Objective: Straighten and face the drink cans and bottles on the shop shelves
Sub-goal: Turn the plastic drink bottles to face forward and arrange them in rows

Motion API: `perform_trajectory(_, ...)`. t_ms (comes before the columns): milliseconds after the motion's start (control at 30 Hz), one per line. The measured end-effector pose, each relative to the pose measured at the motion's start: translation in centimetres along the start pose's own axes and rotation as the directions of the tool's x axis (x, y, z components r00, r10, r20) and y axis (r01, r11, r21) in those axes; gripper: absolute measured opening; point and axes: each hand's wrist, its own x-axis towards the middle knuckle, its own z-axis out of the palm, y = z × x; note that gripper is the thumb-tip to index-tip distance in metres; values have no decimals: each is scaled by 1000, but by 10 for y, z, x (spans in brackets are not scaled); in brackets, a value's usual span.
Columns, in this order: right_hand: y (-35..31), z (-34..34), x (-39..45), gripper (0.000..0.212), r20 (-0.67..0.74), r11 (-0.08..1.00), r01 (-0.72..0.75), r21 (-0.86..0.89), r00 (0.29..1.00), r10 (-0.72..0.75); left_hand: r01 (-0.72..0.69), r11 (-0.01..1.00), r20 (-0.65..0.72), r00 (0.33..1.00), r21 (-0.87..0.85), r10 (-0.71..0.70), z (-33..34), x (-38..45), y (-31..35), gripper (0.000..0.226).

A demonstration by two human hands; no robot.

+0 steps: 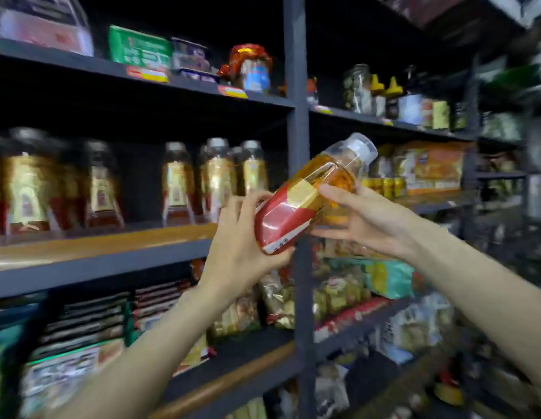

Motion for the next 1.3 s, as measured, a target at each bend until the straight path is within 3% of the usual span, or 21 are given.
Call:
perform_trajectory(133, 7, -120, -38, 74, -106, 988, -140, -68, 986, 132, 82, 988, 110, 992, -134, -68, 126, -2, 57, 82)
perform_trajectory(233, 36, -206, -66, 66, -194, 944, -311, -114, 938, 286, 212, 958, 219, 961, -194, -169, 229, -27, 98, 82)
perform_trajectory(400, 145, -328, -108, 53, -451, 815, -569, 109, 703, 550, 402, 893, 499, 827, -202, -259, 379, -89, 125, 77)
perform_trajectory(500, 231, -388, -132, 73, -513, 746, -629, 219, 576, 636, 453, 875, 714, 669, -169, -209, 454, -127, 114, 70)
perform_trajectory(533, 261, -406, -140, 81, -558, 734, -653, 185, 545, 626, 470, 868, 790, 589, -162, -172, 478, -139, 109, 61)
perform_trajectory(633, 339, -456, -165, 77, -724, 702, -711, -52, 511, 464, 497, 865, 929, 349, -72, -123, 554, -171, 85, 33)
perform_trajectory(733, 402, -508, -185, 86, -782, 561, -806, -188, 469, 411, 553, 833, 951, 251, 10, -178, 634, -204, 61, 23)
perform_trajectory(900, 517, -586, -224, 94, -806, 427, -899, -96, 322, 497, 559, 819, 979, 63, 127, -195, 757, -271, 42, 30)
perform_trajectory(1033, 640, -638, -258, 96, -820, 366, -930, -36, 237, 521, 514, 841, 982, -12, 169, -190, 866, -344, 22, 34)
perform_trajectory(1300, 907, -731, -306, 83, -794, 284, -954, -102, 250, 555, 424, 891, 981, 31, 160, -191, 1054, -519, -22, 38)
